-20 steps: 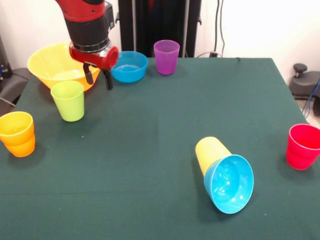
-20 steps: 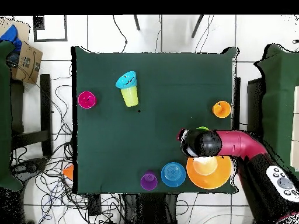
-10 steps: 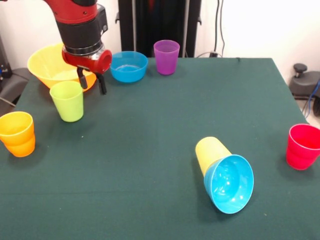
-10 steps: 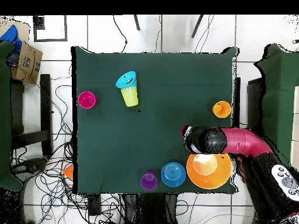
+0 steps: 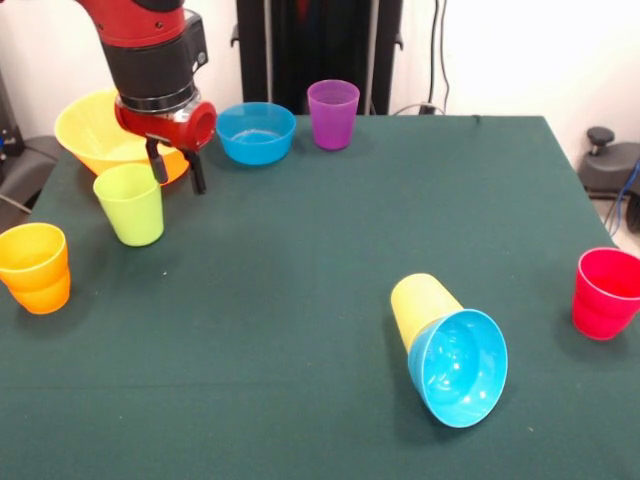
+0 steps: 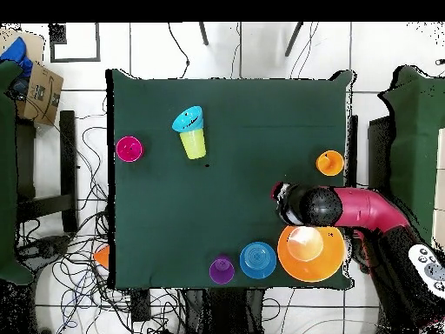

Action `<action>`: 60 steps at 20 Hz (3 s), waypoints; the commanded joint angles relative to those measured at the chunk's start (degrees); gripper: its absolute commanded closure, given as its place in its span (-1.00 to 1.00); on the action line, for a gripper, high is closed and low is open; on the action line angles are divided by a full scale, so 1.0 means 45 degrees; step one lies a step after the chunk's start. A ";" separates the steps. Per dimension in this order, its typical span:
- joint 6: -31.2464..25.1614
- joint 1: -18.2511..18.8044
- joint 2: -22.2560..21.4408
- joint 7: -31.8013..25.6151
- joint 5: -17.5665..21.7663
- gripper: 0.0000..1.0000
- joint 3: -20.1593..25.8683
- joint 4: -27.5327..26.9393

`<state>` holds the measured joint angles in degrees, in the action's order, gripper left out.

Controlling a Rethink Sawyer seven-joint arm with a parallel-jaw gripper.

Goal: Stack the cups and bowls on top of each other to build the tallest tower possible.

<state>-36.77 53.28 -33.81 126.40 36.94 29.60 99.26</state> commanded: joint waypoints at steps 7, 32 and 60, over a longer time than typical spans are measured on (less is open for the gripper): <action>-0.1100 -0.0056 0.0131 -0.3966 0.0847 -1.00 0.0867 -0.0640; -0.1660 -0.0181 0.0338 -0.4240 0.1351 -1.00 0.0754 -0.1207; -0.3209 -0.1091 0.1393 -0.3992 0.2058 -1.00 -0.0679 -0.2042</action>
<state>-45.17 51.20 -32.74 122.50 40.08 29.85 93.43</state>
